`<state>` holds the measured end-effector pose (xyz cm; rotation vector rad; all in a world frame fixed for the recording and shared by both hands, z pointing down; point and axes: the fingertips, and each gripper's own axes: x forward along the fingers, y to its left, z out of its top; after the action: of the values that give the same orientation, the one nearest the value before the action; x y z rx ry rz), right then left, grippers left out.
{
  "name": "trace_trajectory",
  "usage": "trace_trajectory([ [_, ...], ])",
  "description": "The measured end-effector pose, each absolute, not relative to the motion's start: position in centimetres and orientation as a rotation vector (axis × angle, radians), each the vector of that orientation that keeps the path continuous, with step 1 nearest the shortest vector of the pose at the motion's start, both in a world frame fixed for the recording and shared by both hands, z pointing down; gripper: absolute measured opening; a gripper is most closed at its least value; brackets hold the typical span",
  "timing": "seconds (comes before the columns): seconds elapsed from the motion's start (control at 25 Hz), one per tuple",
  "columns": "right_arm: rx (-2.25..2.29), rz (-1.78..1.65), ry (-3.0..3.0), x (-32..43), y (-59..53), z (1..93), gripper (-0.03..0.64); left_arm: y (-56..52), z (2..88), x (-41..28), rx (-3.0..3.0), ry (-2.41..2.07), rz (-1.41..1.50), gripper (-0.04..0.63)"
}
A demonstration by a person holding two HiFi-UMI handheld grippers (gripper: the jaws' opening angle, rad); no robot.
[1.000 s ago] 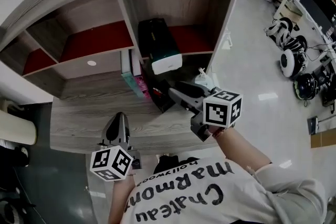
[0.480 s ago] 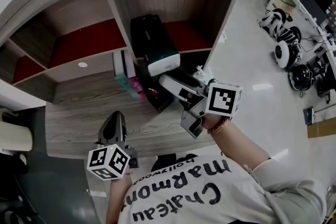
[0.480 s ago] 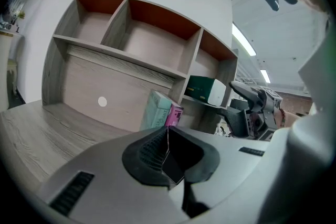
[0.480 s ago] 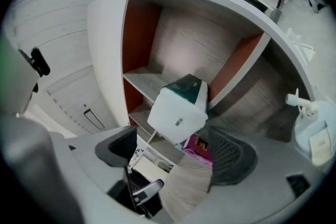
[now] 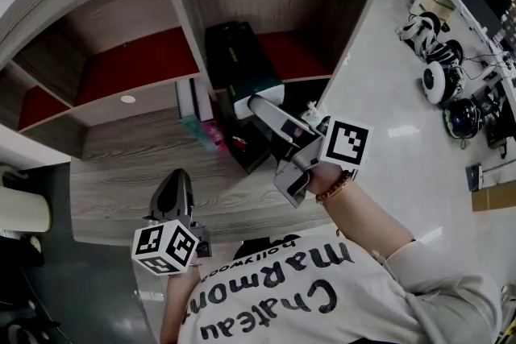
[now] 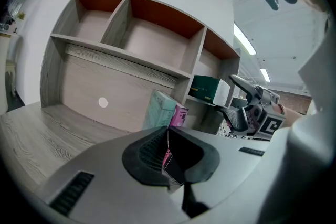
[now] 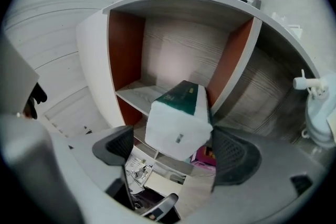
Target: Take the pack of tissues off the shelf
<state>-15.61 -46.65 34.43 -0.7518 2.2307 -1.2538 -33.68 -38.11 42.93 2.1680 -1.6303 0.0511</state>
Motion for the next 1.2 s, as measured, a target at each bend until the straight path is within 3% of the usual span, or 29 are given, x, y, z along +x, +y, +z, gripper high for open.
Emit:
trace_trajectory([
  [1.04,-0.755,-1.459,1.989,-16.1,-49.3,35.5,0.460,-39.8,41.4,-34.6,2.206,-1.596,0.045,0.018],
  [1.2,-0.698,-1.461,1.976,-16.4,-49.2,35.3,0.416,-39.8,41.6,-34.6,2.204,-1.595,0.046,0.018],
])
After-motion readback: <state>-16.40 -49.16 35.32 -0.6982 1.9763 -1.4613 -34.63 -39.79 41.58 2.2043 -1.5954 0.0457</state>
